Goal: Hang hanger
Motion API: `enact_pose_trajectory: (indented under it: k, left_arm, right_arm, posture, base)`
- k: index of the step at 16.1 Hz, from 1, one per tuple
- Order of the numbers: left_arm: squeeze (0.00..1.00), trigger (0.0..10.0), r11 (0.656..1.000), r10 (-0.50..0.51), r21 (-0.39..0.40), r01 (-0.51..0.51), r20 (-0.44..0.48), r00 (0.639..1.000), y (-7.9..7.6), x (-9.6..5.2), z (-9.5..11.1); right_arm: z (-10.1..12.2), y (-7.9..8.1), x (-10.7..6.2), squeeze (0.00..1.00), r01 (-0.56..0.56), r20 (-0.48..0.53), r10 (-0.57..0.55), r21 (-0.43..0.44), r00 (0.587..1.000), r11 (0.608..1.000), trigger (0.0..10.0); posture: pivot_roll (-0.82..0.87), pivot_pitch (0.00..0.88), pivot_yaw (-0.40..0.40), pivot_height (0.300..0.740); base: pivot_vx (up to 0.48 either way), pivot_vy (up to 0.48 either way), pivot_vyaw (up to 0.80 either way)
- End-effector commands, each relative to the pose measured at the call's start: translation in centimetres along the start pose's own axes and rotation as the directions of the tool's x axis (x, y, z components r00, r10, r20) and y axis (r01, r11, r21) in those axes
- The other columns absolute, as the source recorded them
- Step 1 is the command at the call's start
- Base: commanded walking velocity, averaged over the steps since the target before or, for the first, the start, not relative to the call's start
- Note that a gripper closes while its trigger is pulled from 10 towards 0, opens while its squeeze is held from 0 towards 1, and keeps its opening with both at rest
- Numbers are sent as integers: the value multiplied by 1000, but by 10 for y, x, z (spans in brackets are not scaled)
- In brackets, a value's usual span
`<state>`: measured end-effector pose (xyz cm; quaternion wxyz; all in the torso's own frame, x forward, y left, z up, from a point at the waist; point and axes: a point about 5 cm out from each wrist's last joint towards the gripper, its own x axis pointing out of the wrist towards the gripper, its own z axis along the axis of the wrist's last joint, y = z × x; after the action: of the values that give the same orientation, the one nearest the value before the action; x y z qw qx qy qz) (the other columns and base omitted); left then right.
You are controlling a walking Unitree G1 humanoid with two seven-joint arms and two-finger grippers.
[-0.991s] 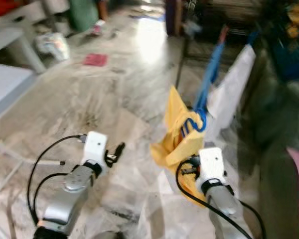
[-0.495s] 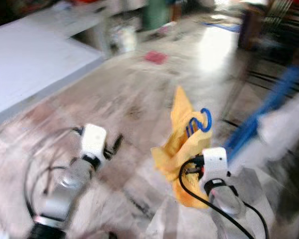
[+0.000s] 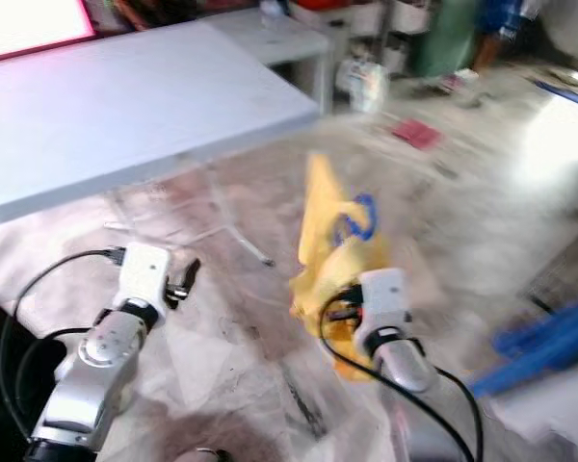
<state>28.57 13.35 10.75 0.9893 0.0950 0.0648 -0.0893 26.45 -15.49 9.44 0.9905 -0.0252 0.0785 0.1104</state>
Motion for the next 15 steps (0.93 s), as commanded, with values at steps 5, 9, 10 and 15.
enact_pose_trajectory:
  k: [5,9,10,15]
  left_arm:
    - [0,10000,1000,-3,-22,3,-14,1000,-5,-11,-8]
    - [0,10000,990,-138,36,140,-53,989,-12,-14,-18]
    - [0,10000,981,-176,72,179,-47,983,-15,-14,-18]
    - [0,10000,919,-351,187,346,-6,936,-23,5,-5]
  right_arm:
    - [12,-9,2,0,54,86,-56,34,995,998,10000]
    - [10,4,5,0,-18,48,18,-5,999,1000,10000]
    - [11,10,5,0,-80,51,78,25,996,997,10000]
    - [53,25,15,0,-283,136,289,-64,948,957,10000]
  posture:
    - [12,39,-25,740]
    - [25,34,-23,740]
    - [24,34,-22,740]
    - [9,32,-17,740]
  base:
    - [0,0,640]
    - [0,0,0]
    - [0,0,0]
    - [0,0,0]
